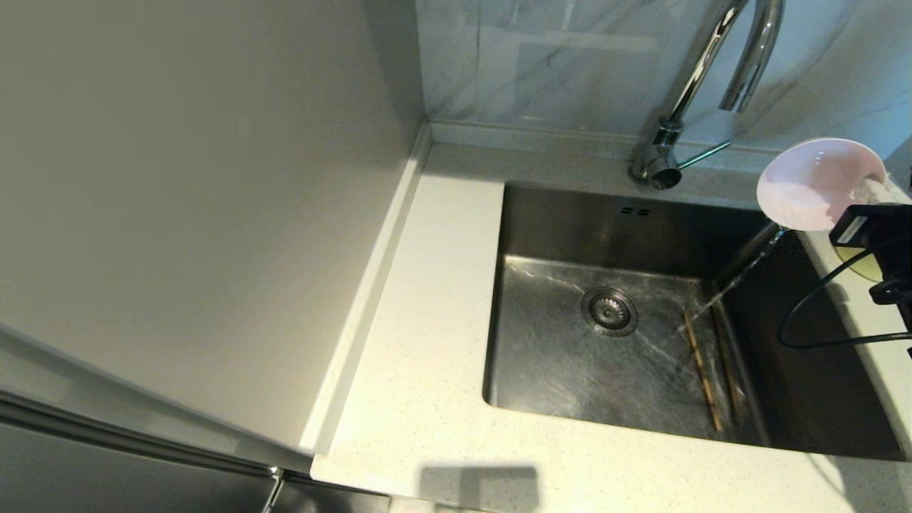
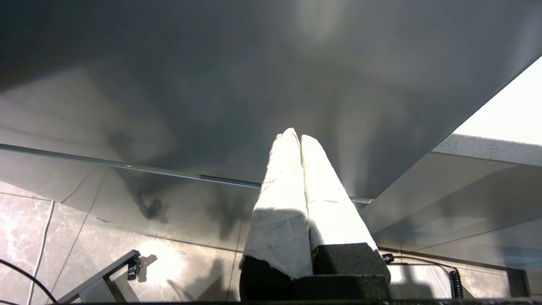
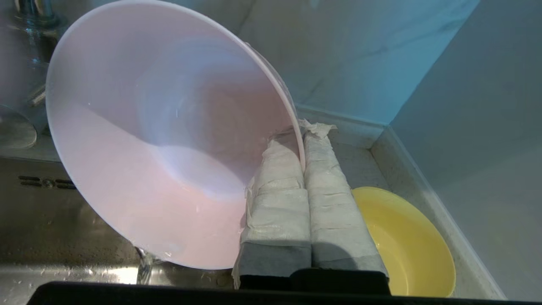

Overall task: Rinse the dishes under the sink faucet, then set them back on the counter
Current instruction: Put a bowl back to the table from the sink

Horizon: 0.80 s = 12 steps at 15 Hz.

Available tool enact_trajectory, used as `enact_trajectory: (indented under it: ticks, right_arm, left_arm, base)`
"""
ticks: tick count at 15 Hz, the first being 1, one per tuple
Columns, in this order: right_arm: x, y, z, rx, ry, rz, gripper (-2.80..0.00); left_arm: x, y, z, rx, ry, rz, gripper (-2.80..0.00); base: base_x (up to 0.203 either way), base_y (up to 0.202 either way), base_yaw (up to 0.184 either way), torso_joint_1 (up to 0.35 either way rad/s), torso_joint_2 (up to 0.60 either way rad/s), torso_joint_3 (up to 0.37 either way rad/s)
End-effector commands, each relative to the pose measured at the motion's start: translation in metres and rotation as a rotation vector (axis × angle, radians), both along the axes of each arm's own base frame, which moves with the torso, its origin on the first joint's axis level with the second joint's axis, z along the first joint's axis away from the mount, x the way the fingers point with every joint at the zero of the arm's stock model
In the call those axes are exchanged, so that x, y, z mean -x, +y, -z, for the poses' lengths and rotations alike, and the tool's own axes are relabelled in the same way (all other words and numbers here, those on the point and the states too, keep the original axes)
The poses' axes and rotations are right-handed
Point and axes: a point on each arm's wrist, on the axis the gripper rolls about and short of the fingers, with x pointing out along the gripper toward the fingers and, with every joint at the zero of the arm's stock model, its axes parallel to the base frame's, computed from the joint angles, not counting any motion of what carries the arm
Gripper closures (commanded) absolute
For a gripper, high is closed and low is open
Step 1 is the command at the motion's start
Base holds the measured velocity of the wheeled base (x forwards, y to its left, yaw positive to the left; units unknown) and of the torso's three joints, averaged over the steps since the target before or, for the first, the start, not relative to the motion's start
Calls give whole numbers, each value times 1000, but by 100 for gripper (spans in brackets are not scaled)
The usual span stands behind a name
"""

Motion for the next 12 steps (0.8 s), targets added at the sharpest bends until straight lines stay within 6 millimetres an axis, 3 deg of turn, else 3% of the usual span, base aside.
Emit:
enact_trajectory:
  ticks: [1, 2, 5, 9, 12]
  right_arm:
    - [-5, -2, -19, 19, -81, 2, 0]
    - [-5, -2, -27, 24, -114, 1, 0]
    - [1, 0, -23, 15, -96, -2, 0]
    - [-5, -2, -82, 44, -266, -5, 0]
    - [3, 0, -66, 21, -189, -8, 0]
  left_arm:
    - [0, 0, 0, 1, -3, 0, 0]
    - [0, 0, 0, 1, -3, 0, 0]
    - [0, 0, 0, 1, -3, 0, 0]
    - [0, 0, 0, 1, -3, 0, 0]
    - [0, 0, 0, 1, -3, 0, 0]
  base:
    - [0, 0, 0, 0, 0, 0]
    - [0, 0, 0, 0, 0, 0]
    - [0, 0, 0, 0, 0, 0]
    - [0, 0, 0, 0, 0, 0]
    - [0, 0, 0, 0, 0, 0]
